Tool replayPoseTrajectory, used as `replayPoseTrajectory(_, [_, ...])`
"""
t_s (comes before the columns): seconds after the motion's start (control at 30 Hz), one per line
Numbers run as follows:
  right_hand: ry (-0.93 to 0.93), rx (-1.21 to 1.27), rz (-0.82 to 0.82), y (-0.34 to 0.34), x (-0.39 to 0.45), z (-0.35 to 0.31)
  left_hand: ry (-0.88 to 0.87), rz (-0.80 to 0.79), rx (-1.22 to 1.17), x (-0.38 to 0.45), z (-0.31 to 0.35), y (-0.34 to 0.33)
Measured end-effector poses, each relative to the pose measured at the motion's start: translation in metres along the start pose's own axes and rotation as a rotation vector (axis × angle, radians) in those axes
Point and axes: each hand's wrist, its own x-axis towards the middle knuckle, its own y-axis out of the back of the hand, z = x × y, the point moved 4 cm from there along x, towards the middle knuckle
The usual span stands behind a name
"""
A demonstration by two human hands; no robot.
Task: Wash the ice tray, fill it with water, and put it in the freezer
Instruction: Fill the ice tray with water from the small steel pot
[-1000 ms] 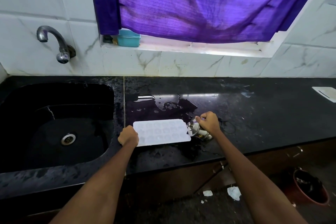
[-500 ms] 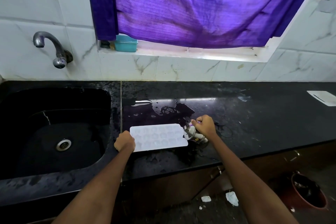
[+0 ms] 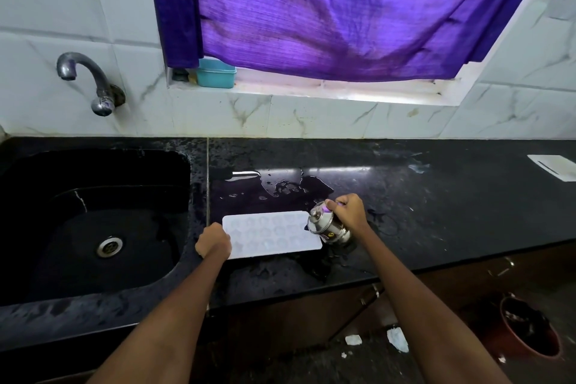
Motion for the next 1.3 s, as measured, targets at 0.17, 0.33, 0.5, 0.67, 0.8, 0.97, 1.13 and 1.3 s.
replayPoseTrajectory(0.17, [-0.187,0.164,0.156,0.008,0.0,0.017,0.007,0.001,-0.004,0.0,0.0,0.0])
replayPoseTrajectory(0.33, [-0.259,0.139,0.252,0.012,-0.001,0.028,0.021,0.005,-0.006,0.001,0.0,-0.002])
replayPoseTrajectory(0.5, [-0.372,0.194,0.264,0.004,-0.003,0.045,0.026,0.002,-0.004,0.001,-0.001,-0.004])
replayPoseTrajectory(0.67, [-0.445,0.303,0.323,-0.003,-0.009,0.056,0.037,-0.001,-0.015,0.0,-0.001,-0.003])
replayPoseTrajectory(0.8, [-0.511,0.39,0.385,-0.009,-0.014,0.068,0.038,-0.005,-0.024,-0.002,-0.002,-0.002])
replayPoseTrajectory(0.97, [-0.557,0.375,0.315,-0.014,-0.014,0.082,0.046,-0.007,-0.034,-0.004,-0.003,-0.001])
replayPoseTrajectory(1.13, [-0.561,0.199,0.285,-0.005,-0.007,0.079,0.041,-0.007,-0.043,-0.007,-0.005,-0.003])
replayPoseTrajectory(1.3, [-0.324,-0.032,0.451,0.0,-0.013,0.059,0.043,-0.004,-0.041,-0.005,-0.005,-0.001])
